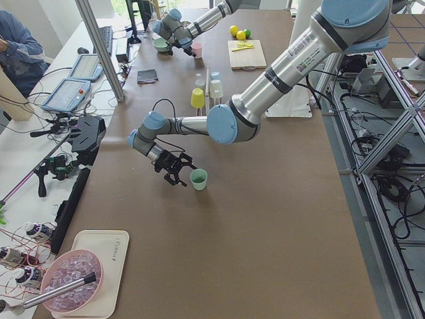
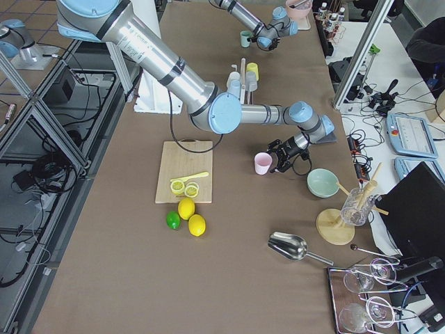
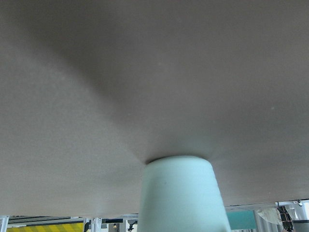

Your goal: Place cup on cup holder

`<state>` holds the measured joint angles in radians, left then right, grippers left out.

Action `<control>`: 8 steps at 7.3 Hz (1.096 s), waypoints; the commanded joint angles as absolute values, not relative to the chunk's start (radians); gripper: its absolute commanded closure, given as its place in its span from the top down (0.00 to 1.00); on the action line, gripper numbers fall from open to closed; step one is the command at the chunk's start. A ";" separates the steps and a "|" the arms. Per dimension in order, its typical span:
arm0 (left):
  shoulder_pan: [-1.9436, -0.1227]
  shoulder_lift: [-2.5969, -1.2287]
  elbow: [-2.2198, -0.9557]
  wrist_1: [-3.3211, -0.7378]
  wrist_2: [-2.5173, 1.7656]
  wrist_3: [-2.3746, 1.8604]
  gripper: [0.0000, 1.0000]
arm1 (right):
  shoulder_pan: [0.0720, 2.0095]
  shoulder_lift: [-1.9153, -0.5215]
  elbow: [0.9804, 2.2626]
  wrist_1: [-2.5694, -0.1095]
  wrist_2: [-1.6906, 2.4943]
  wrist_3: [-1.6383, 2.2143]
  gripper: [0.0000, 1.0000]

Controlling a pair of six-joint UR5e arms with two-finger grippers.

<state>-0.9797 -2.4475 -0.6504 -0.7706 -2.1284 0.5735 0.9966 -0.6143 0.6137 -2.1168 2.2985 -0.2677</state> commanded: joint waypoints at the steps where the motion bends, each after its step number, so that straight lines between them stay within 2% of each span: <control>1: -0.986 -2.436 -0.652 -0.752 -2.152 0.595 0.98 | 0.989 -0.609 0.601 -2.132 2.292 -0.282 1.00; 8: -0.980 -2.425 -0.649 -0.730 -2.164 0.588 0.98 | 0.986 -0.600 0.574 -2.152 2.283 -0.316 0.98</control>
